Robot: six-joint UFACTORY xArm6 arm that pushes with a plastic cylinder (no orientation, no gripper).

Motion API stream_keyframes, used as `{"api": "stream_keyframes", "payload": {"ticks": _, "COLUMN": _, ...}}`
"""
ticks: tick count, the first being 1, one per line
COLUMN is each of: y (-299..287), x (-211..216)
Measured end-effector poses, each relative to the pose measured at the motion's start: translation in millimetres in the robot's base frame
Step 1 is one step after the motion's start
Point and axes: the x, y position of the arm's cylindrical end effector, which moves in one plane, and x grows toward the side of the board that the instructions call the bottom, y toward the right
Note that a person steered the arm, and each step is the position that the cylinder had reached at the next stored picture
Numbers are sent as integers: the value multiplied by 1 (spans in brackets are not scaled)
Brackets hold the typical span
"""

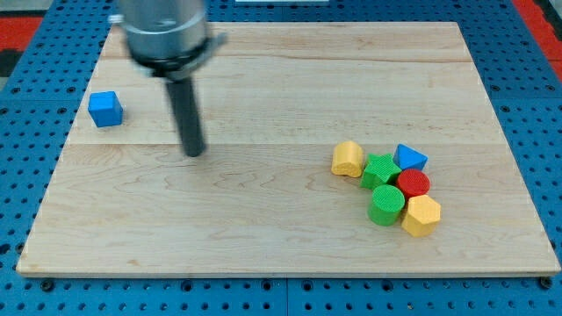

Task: Drag the blue cube towards the center of the board

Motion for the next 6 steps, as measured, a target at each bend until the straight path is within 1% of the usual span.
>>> {"api": "stream_keyframes", "payload": {"ticks": 1, "y": -98, "x": -30}}
{"api": "stream_keyframes", "payload": {"ticks": 2, "y": -121, "x": -91}}
{"api": "stream_keyframes", "payload": {"ticks": 3, "y": -88, "x": -93}}
{"api": "stream_keyframes", "payload": {"ticks": 4, "y": -139, "x": -126}}
{"api": "stream_keyframes", "payload": {"ticks": 6, "y": -13, "x": -125}}
